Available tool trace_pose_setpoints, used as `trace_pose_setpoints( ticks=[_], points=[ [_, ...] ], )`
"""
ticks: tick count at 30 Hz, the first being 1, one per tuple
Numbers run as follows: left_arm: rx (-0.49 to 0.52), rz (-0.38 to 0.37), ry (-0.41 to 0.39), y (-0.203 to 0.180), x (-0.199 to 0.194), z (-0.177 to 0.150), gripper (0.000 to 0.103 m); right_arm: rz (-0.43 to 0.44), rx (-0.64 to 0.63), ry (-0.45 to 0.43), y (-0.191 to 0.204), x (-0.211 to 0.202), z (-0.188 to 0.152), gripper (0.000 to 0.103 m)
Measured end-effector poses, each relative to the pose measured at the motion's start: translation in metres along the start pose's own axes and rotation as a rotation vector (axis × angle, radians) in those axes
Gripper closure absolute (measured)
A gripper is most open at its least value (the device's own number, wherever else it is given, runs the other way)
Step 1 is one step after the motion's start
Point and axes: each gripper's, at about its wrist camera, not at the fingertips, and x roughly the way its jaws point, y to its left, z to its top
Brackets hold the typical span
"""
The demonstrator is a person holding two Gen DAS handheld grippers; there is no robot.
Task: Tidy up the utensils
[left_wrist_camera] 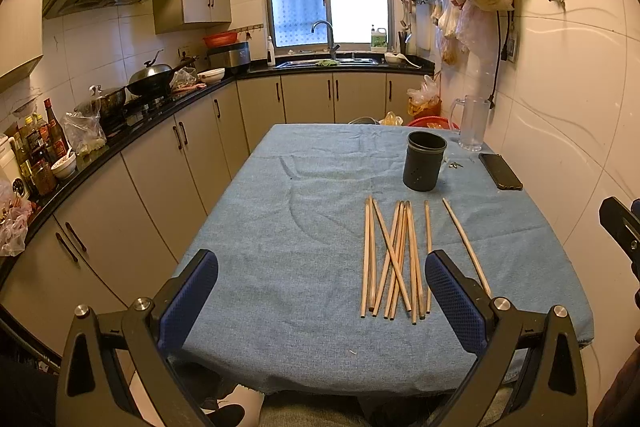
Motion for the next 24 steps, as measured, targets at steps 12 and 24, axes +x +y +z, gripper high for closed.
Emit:
trace_pose_setpoints(
  ticks=[12, 24],
  points=[
    [0.001, 0.005, 0.006, 0.001, 0.002, -0.001, 0.000, -0.003, 0.004, -0.001, 0.000, 0.002, -0.002, 0.008],
    [0.003, -0.002, 0.043, 0.000, 0.023, 0.003, 0.000, -0.002, -0.018, 0.014, -0.004, 0.016, -0.005, 0.008]
  ],
)
